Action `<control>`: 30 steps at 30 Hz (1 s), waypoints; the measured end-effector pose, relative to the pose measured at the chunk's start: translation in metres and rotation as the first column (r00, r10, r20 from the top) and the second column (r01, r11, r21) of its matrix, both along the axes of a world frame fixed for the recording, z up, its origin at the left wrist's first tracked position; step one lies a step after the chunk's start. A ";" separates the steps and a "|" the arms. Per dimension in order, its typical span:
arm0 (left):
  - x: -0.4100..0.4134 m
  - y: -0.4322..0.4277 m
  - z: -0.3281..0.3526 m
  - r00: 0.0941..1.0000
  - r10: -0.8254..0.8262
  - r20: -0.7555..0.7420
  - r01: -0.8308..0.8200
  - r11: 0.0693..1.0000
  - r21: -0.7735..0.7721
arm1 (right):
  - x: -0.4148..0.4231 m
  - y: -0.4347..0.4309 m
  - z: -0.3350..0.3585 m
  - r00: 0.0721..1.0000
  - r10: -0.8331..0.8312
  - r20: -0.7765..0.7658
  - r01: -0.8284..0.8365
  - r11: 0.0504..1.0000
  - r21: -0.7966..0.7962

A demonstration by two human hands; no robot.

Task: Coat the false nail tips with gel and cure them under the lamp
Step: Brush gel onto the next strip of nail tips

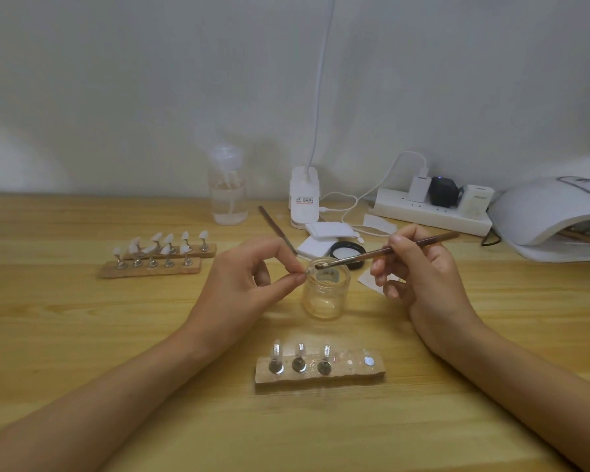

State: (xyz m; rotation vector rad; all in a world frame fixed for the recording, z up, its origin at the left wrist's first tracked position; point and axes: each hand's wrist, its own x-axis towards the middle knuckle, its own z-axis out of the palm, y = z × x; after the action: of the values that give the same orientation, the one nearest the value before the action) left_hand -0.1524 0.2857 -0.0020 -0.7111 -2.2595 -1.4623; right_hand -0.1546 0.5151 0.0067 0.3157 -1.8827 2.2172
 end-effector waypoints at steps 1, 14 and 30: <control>0.000 0.000 0.000 1.000 -0.001 0.002 0.001 1.000 0.002 | 0.000 0.001 0.001 1.000 0.003 -0.009 -0.003 1.000 -0.017; 0.000 0.000 -0.001 1.000 0.014 0.023 -0.014 1.000 -0.001 | 0.003 -0.002 0.002 0.999 0.043 -0.033 -0.043 0.999 0.015; 0.002 0.000 0.001 0.997 0.017 0.072 -0.018 1.000 0.021 | 0.004 -0.003 0.002 0.999 0.024 -0.040 -0.023 0.999 0.042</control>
State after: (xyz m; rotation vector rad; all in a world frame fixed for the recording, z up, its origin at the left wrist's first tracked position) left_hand -0.1509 0.2854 -0.0006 -0.6404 -2.2936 -1.5241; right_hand -0.1506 0.5125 0.0090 0.3883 -1.9162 2.1720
